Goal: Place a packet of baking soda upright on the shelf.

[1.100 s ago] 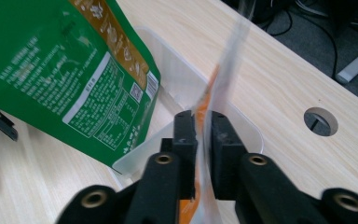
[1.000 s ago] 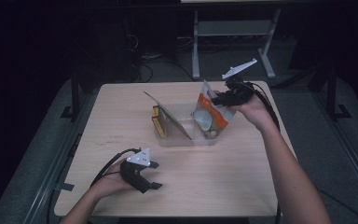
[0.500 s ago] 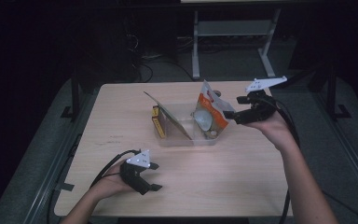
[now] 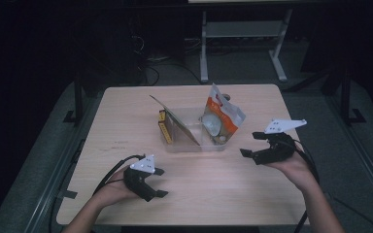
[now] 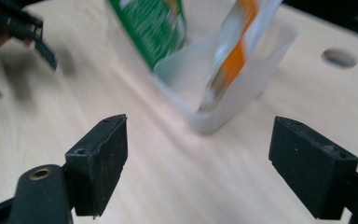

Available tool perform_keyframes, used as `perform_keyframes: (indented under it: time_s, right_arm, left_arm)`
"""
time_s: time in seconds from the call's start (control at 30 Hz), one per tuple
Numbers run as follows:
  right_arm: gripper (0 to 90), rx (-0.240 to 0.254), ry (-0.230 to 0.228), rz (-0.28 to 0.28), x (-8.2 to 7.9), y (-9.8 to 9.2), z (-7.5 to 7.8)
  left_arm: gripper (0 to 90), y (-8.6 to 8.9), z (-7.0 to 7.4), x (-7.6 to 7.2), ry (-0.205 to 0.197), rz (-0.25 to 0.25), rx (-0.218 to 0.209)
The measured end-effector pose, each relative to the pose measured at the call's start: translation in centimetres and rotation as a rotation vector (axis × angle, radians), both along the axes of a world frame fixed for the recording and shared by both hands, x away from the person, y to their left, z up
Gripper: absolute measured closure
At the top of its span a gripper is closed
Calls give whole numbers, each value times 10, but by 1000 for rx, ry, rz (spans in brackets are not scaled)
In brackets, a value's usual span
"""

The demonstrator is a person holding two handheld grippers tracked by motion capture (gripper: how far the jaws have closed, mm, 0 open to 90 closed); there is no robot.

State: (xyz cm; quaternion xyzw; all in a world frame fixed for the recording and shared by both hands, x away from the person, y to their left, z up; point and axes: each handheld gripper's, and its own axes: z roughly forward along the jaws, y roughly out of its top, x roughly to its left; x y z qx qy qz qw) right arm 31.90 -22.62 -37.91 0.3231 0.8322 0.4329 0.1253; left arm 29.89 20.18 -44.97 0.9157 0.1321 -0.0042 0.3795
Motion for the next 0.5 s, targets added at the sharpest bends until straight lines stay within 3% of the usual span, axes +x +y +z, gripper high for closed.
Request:
perform_keyframes:
  time_s: [0.33,0.4,0.5]
  right_arm:
    - [206,-29,67,60,-21,4,-47]
    - [206,-42,90,71,-22,7,-52]
    - [206,-57,88,83,-21,10,-55]
  left_arm:
    - [204,0,0,-1,2,-7,12]
    - [204,0,0,-1,2,-7,12]
    - [204,0,-1,-1,1,-9,12]
